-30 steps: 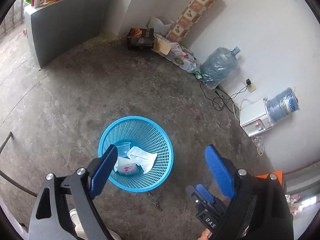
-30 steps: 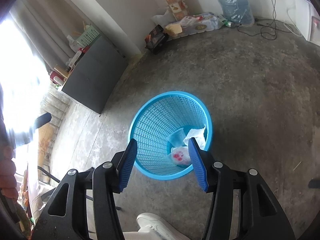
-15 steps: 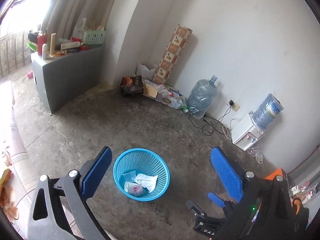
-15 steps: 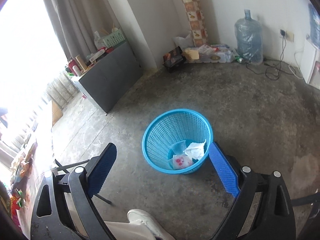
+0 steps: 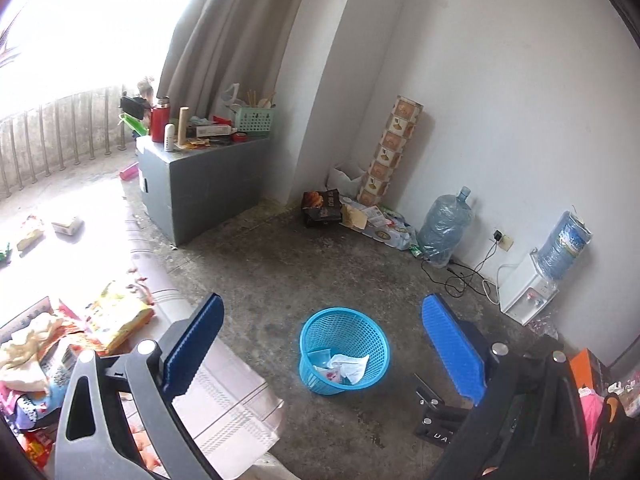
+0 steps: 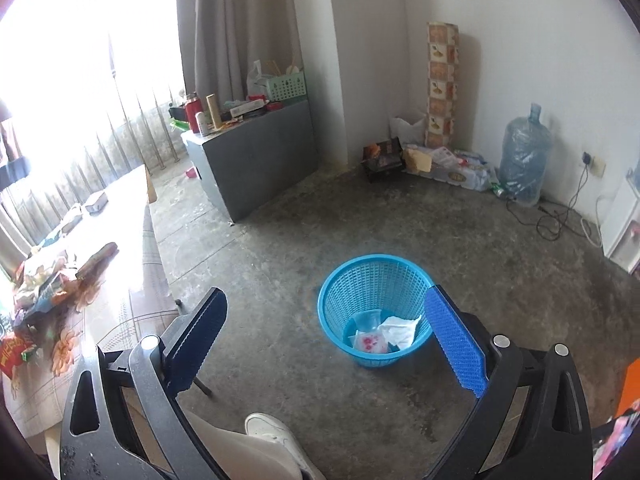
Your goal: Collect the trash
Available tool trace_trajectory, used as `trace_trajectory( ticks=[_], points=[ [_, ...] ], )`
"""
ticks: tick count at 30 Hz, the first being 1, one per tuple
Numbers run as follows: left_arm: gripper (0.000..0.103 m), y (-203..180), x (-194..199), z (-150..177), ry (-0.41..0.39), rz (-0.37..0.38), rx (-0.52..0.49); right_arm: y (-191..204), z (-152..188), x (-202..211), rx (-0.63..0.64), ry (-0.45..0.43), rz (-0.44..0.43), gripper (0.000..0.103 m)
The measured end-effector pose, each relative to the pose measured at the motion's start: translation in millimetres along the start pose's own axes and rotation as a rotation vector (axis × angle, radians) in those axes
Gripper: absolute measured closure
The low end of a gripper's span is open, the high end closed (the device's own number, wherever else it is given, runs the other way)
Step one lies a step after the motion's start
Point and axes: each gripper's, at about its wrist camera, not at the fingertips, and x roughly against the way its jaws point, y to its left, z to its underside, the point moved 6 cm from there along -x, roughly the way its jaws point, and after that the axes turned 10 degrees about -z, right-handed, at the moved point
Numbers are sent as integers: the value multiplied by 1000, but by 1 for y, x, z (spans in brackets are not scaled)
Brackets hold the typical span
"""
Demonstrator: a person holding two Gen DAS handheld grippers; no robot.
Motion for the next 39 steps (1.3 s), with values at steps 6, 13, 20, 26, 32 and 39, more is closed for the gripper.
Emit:
trace_trajectory(
  ticks=[6, 13, 20, 26, 32, 39],
  points=[
    [6, 68, 41, 3, -19, -105, 35, 59, -7, 2, 143, -5, -46, 8],
    [6, 169, 98, 9, -55, -292, 138, 120, -18, 0, 284, -12, -201, 8],
    [6, 253, 148, 25, -69, -442, 230, 163, -28, -13, 233, 40, -417, 8],
    [6, 280, 140, 36, -5, -479, 182, 203, -31, -31, 149, 152, -577, 8],
    [6, 272, 109, 46, 46, -489, 43, 224, -31, -52, 120, 215, -592, 19],
    [18, 268, 55, 54, 132, -485, -24, 233, -33, -99, 7, 363, -667, 35]
  ],
)
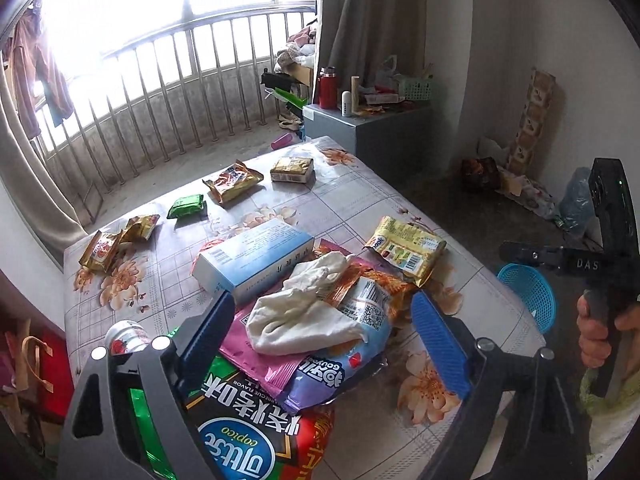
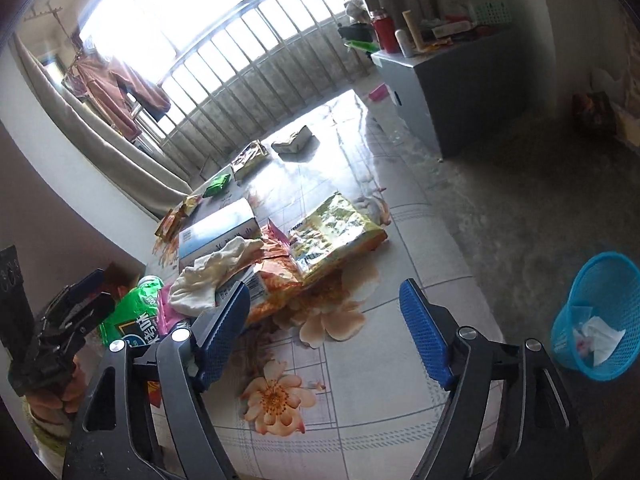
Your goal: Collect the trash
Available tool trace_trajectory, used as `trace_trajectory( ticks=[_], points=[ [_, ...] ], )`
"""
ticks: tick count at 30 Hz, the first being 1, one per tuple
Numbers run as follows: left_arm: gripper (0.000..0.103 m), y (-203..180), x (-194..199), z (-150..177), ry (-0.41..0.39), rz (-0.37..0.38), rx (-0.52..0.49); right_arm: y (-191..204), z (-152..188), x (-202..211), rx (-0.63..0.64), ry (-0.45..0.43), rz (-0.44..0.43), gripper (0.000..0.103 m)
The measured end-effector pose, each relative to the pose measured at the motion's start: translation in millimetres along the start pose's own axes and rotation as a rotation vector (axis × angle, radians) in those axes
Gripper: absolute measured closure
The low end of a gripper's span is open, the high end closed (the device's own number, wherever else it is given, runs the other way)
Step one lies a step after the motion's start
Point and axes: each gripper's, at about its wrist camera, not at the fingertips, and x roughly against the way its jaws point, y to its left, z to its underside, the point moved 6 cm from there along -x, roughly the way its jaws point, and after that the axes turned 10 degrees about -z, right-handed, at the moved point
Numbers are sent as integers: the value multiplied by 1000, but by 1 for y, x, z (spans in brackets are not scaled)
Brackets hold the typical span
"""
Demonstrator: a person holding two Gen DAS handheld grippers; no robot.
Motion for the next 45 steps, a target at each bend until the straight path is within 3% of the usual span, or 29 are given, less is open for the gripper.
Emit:
trace_trajectory(
  ticks=[1, 8, 15, 22, 25, 28, 39, 45],
  points=[
    [23, -1, -10, -2, 19, -7, -10, -5, -3, -7, -38, 17, -22, 38],
    [29, -6, -72, -10, 134, -60, -74, -33, -22, -51, -225, 96, -91, 50],
    [51, -15, -110, 2, 232, -72, -83, -40, -32, -74, -232, 115, -55, 53],
    [83, -13, -119, 5, 254, -87, -59, -48, -25, -93, -179, 176, 35, 81],
    [93, -11, -118, 4, 248, -87, -58, -47, -24, -93, -149, 163, 55, 86],
    [99, -9, -115, 2, 238, -81, -50, -50, -24, -92, -157, 151, 47, 99],
    [103, 10, -84, -13, 120, -77, 32, -48, -33, -62, -187, 38, -7, 101],
    [100, 9, -72, -17, 98, -6, 47, -51, -32, -43, -201, -3, -8, 101]
  ],
)
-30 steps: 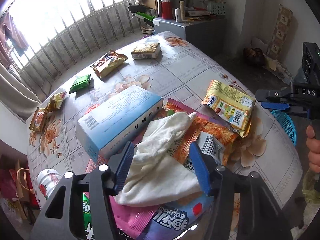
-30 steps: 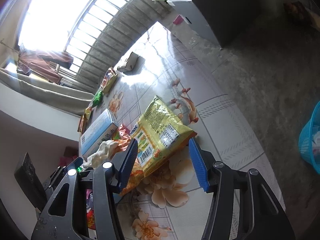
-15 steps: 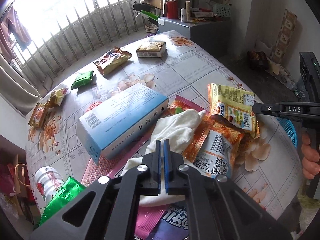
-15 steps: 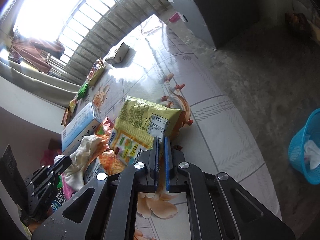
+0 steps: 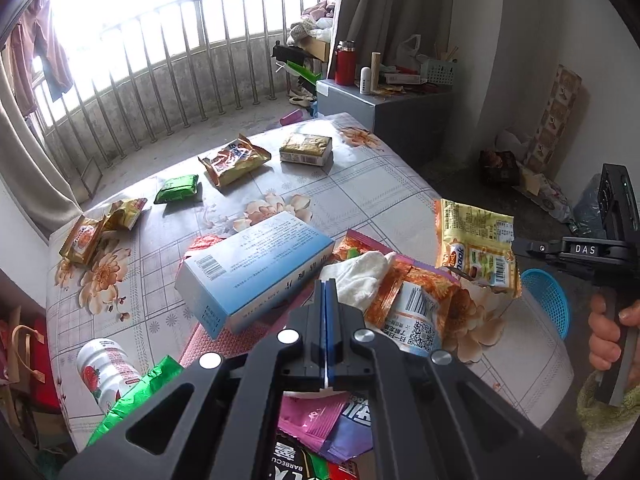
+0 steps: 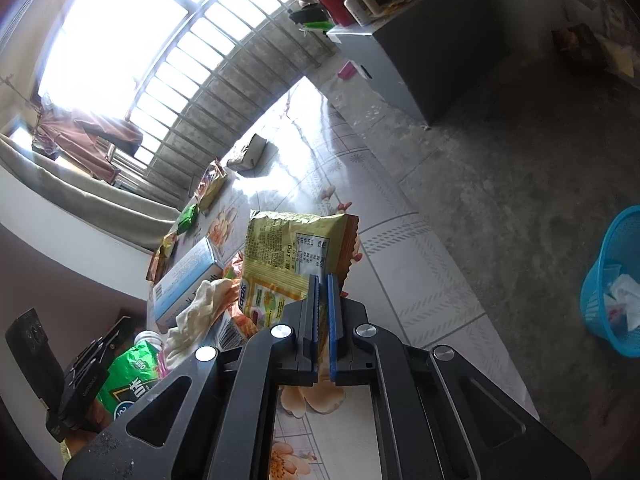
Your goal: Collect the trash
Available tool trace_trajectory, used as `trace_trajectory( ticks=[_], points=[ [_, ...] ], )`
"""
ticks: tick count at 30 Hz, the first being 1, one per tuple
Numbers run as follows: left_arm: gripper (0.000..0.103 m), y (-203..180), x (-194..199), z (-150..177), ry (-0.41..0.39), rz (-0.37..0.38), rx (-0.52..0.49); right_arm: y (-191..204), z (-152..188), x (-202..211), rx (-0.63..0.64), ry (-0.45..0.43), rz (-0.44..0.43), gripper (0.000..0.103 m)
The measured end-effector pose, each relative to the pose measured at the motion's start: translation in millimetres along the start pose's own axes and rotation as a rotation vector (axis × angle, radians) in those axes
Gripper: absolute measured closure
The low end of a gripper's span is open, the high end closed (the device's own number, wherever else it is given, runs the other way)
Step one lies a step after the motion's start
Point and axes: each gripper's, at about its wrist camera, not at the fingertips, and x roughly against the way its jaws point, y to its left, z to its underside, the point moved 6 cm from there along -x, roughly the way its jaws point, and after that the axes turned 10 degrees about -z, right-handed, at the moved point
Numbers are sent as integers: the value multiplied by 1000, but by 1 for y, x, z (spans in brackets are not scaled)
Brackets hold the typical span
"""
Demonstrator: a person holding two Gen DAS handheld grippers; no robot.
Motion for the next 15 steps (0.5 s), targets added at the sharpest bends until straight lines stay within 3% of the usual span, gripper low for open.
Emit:
trace_trajectory(
  ticks=[3, 7, 10, 15],
  points=[
    [79, 3, -3, 3, 49, -40, -12, -4, 3, 0, -17, 0, 0, 101],
    [63, 10, 22, -7, 16, -13, -13, -8, 7, 0, -28, -1, -6, 101],
    [55, 10, 32, -16, 20, 1, -38, -9, 7, 1, -29, -6, -10, 101],
    [50, -19, 26, -34, 86, 39, -228, -12, 9, 4, -33, -6, -12, 101]
  ],
)
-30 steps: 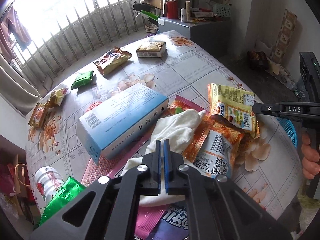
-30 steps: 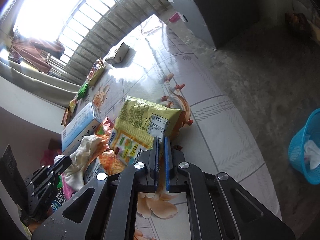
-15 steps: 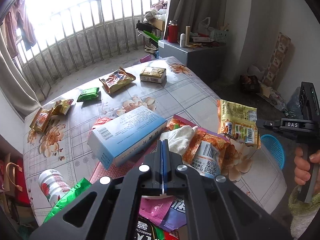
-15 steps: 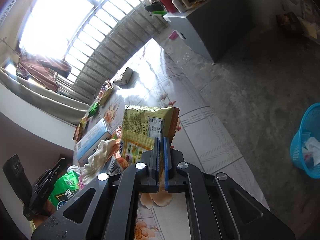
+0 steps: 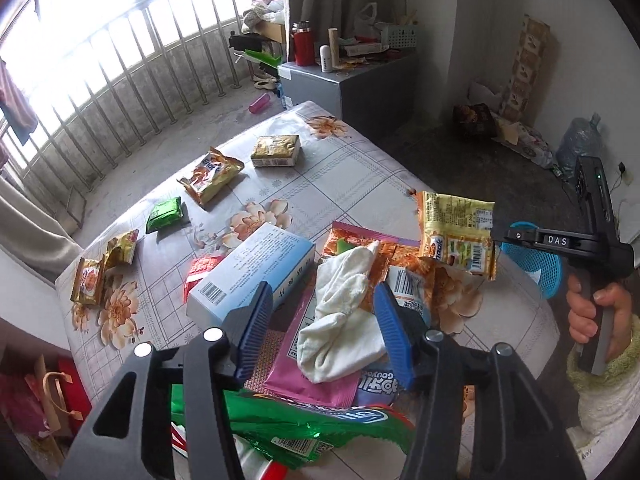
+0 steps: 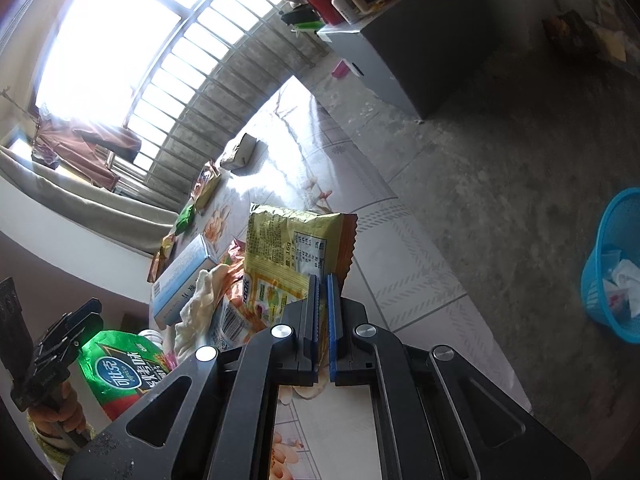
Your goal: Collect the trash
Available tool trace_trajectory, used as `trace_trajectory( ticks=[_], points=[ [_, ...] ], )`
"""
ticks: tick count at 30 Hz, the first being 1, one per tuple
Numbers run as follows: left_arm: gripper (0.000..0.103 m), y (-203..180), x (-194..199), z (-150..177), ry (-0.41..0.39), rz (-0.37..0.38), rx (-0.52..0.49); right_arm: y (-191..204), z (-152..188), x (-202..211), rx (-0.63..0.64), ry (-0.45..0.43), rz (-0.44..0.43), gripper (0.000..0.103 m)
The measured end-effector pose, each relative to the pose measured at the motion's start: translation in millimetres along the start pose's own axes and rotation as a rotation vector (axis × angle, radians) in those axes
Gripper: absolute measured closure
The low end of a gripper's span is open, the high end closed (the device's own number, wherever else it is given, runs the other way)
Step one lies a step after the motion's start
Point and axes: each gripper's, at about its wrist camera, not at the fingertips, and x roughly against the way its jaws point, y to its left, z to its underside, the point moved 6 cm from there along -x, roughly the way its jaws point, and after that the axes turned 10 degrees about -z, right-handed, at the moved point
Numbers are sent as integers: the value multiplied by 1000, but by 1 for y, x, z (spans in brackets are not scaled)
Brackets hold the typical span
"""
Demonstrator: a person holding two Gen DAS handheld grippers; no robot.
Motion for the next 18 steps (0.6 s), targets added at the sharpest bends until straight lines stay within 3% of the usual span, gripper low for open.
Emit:
trace_trajectory(
  ticks=[6, 9, 13, 18],
  points=[
    [50, -22, -32, -25, 72, 39, -95, -6, 1, 6, -19, -14, -6, 103],
    [50, -38, -58, -27, 146, 63, -147, -9, -1, 6, -23, -14, -5, 103],
    [50, -55, -95, -20, 236, 31, -235, -11, -1, 3, -25, -10, -8, 103],
    [50, -60, -128, -11, 324, -25, -275, -13, 0, 3, -28, -7, -17, 103]
  ],
)
